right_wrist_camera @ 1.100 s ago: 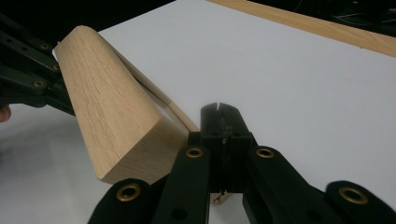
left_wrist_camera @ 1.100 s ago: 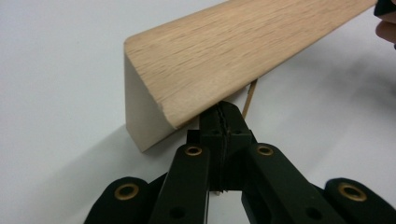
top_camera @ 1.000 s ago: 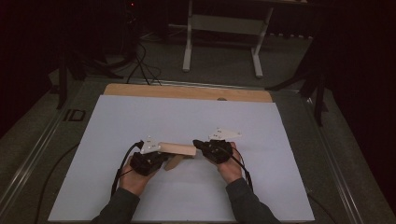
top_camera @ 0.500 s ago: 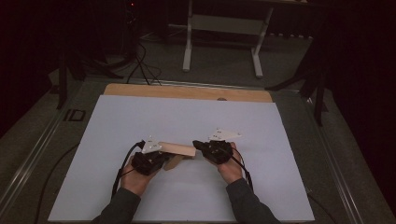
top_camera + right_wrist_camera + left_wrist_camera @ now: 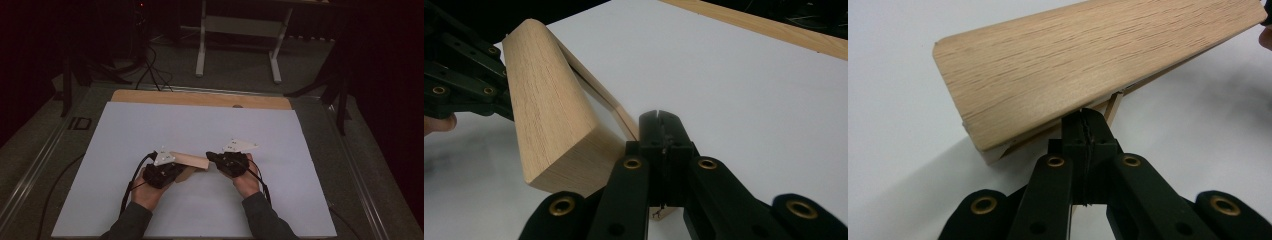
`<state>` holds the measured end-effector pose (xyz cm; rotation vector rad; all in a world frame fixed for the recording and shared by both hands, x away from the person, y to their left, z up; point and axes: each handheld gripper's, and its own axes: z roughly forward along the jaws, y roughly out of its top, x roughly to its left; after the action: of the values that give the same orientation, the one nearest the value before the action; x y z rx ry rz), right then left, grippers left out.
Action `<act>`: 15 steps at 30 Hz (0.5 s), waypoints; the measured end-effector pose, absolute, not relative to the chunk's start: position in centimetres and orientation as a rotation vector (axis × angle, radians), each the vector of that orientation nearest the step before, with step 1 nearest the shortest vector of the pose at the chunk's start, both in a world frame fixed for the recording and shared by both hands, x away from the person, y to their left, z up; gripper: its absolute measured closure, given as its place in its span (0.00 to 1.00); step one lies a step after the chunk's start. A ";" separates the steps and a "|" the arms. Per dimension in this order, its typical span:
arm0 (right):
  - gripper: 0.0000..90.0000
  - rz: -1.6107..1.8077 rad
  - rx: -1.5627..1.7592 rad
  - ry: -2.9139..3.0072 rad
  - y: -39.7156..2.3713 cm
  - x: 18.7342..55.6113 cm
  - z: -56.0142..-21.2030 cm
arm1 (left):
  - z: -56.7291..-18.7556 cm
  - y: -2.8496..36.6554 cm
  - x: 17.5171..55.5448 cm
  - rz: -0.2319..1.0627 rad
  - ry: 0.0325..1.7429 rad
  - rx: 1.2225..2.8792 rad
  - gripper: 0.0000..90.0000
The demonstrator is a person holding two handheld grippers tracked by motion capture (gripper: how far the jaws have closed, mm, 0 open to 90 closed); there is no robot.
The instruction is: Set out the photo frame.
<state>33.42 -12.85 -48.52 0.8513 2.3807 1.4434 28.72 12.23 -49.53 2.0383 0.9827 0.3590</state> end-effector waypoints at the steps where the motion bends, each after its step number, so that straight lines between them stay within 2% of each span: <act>1: 1.00 1.442 0.849 2.381 -12.9 33.4 -48.5 | -49.5 12.2 28.7 0.361 0.984 2.038 1.00; 15: 1.00 1.436 0.832 2.392 -12.8 33.2 -48.4 | -49.2 12.2 28.5 0.372 0.982 2.023 1.00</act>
<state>33.17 -12.77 -48.45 0.8324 2.3916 1.4364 28.46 12.25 -49.22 2.0232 0.9818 0.3715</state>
